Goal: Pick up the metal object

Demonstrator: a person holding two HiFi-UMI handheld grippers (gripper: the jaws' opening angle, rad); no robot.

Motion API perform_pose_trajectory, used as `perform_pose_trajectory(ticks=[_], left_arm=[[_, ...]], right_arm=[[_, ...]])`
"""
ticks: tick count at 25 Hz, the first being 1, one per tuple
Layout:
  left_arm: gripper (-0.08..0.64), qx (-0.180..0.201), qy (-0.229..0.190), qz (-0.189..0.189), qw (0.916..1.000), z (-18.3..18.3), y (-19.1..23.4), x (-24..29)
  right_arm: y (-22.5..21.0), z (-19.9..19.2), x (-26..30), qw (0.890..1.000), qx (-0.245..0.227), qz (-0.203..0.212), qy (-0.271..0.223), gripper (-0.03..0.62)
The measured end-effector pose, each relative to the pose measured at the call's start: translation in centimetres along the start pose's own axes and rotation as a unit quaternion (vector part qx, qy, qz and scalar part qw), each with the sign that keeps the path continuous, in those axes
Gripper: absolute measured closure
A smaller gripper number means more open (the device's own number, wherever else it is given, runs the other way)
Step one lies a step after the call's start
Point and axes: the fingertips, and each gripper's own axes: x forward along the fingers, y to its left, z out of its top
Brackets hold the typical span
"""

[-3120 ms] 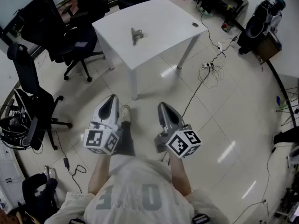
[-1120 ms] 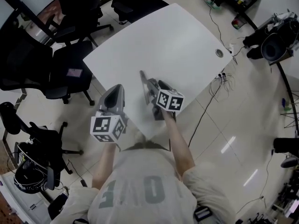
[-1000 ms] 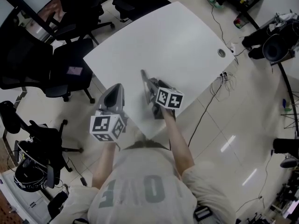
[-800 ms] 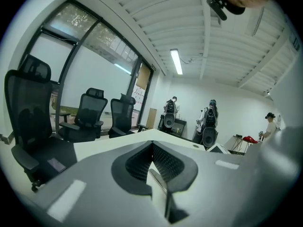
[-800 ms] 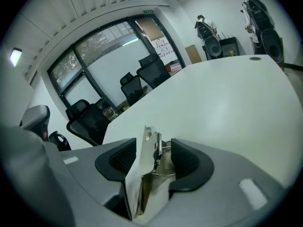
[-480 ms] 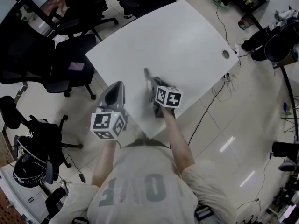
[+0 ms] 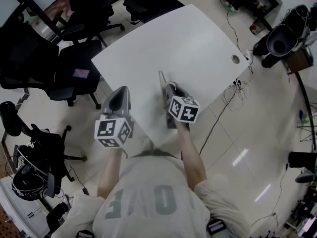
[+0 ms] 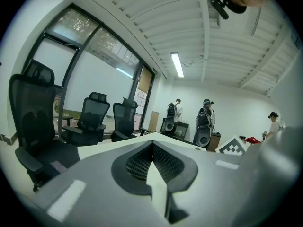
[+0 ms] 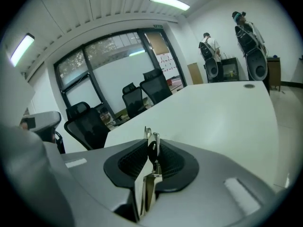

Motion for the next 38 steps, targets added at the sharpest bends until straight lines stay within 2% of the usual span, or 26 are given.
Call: perform_pose_trajectory(ticks=[8,11,15,23,38], left_arm=[[0.559,0.009,-0.027,-0.017,0.9994,1.5,-2.0,-0.7],[0.558,0.013,-0.050,-0.021,0.9985,2.3,-2.8,-1.5],[0.559,0.019,-0.073,-0.029,0.9968,3.2,-4.2,-2.6],[0.559,0.020,-0.068,-0.033,0.9969,2.7,-5.1,-3.1],[0.559,0.023,-0.075,-0.024,0.9966,3.0,-3.4,-5.0]], right_arm=[[3.2,7.2,-9.6,0.992,-0.001,0.028,-0.120,0.525],[4.4,8.1,-12.8,0.989,-0.014,0.025,-0.148,0.568],[4.7,7.0,-14.6,0.988,-0.030,0.026,-0.150,0.571],[4.6,6.8,-16.3,0.986,-0.026,0.030,-0.165,0.571],[6.2,7.4,-18.0,0.981,-0.023,0.038,-0.187,0.571]])
